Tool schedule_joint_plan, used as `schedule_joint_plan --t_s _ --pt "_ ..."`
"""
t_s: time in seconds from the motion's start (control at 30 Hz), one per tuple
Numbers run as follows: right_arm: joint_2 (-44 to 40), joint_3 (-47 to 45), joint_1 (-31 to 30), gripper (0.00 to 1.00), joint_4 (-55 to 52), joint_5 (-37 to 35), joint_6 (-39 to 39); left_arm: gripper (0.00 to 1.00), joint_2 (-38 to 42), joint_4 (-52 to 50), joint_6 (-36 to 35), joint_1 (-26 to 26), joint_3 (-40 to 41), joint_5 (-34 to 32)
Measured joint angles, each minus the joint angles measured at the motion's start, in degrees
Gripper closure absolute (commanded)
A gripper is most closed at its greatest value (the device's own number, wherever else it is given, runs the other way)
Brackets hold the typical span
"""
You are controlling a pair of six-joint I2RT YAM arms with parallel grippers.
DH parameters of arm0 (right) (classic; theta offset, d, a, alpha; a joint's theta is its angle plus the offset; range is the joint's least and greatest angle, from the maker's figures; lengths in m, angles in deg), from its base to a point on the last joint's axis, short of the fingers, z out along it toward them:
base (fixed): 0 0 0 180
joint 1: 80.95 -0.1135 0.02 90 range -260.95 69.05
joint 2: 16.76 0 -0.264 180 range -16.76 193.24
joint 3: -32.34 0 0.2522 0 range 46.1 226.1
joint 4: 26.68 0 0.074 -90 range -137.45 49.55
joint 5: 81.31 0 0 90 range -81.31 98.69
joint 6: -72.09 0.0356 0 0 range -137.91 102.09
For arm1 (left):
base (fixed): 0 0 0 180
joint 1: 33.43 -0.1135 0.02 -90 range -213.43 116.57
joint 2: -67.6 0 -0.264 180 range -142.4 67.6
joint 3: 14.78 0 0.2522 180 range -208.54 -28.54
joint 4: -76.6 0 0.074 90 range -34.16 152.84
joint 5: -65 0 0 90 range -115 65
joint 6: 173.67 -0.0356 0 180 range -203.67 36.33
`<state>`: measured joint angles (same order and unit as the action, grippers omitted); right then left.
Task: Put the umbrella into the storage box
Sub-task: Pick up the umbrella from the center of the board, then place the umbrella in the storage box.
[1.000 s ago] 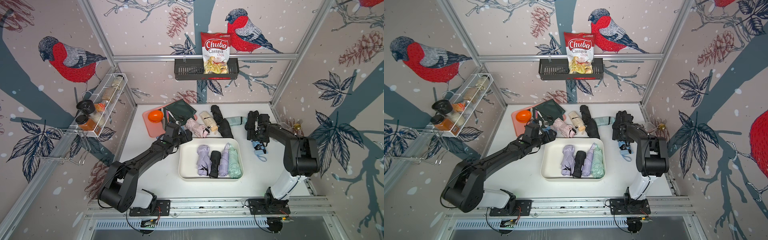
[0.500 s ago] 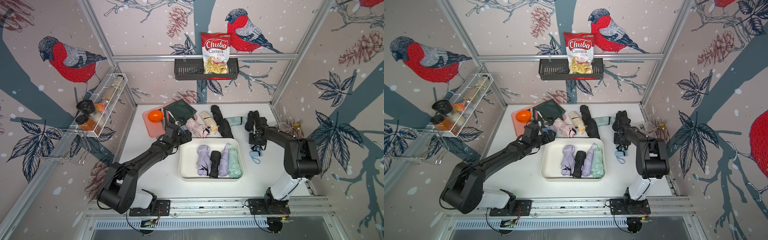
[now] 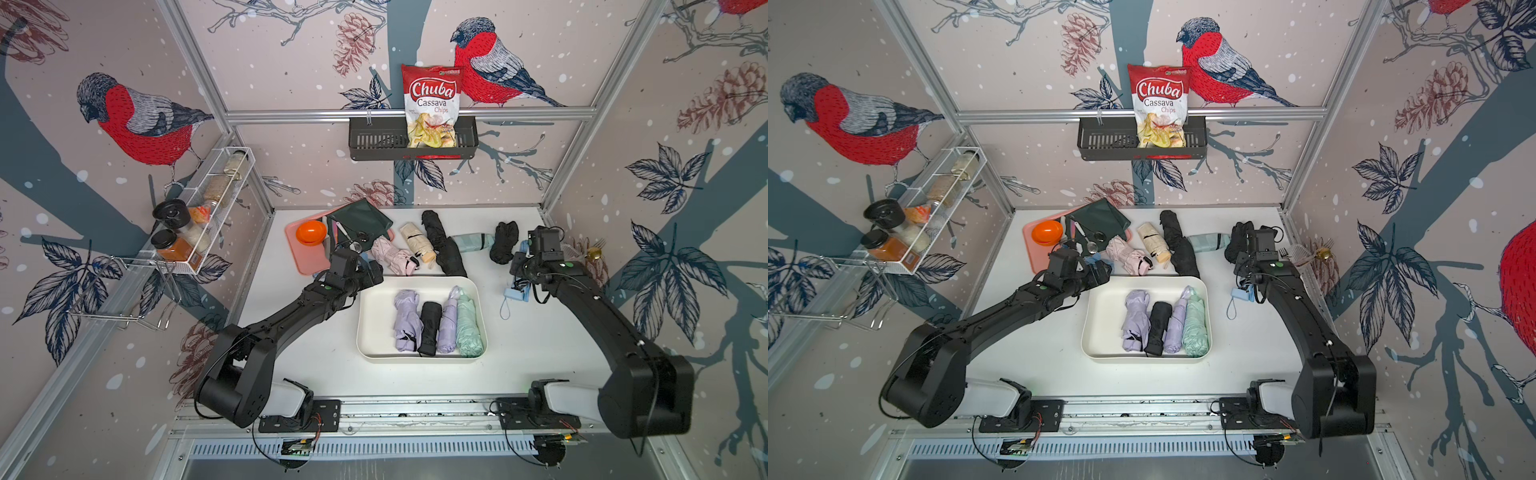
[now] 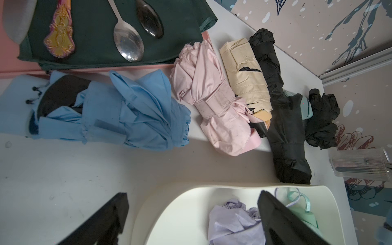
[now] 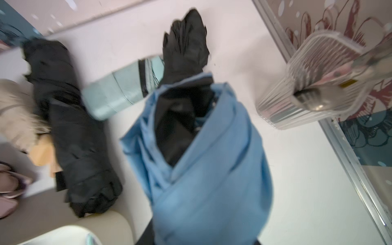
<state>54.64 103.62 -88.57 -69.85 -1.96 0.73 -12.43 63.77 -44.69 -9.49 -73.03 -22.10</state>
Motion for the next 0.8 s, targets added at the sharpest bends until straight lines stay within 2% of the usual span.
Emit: schedule_joint_plan --t_s 0.17,0.4,0.57,0.8 --pt "-7.19 1.7 -5.29 0.93 -1.55 0.22 5.7 0.01 0.22 -0.02 -0.02 0.0 0.0 -0.76" --pt "-9.7 2.23 -19.87 0.93 -1.73 0.59 15.91 0.01 1.4 -0.04 -0.04 -0.11 0.0 -3.02" --pt "-7.5 1.88 -30.34 0.93 2.71 0.28 22.21 0.01 2.14 -0.13 -0.02 -0.2 0.0 -3.54" --pt "2.03 3.72 -41.81 0.89 10.99 0.76 28.06 0.01 3.48 -0.24 0.24 -0.28 0.79 -4.37"
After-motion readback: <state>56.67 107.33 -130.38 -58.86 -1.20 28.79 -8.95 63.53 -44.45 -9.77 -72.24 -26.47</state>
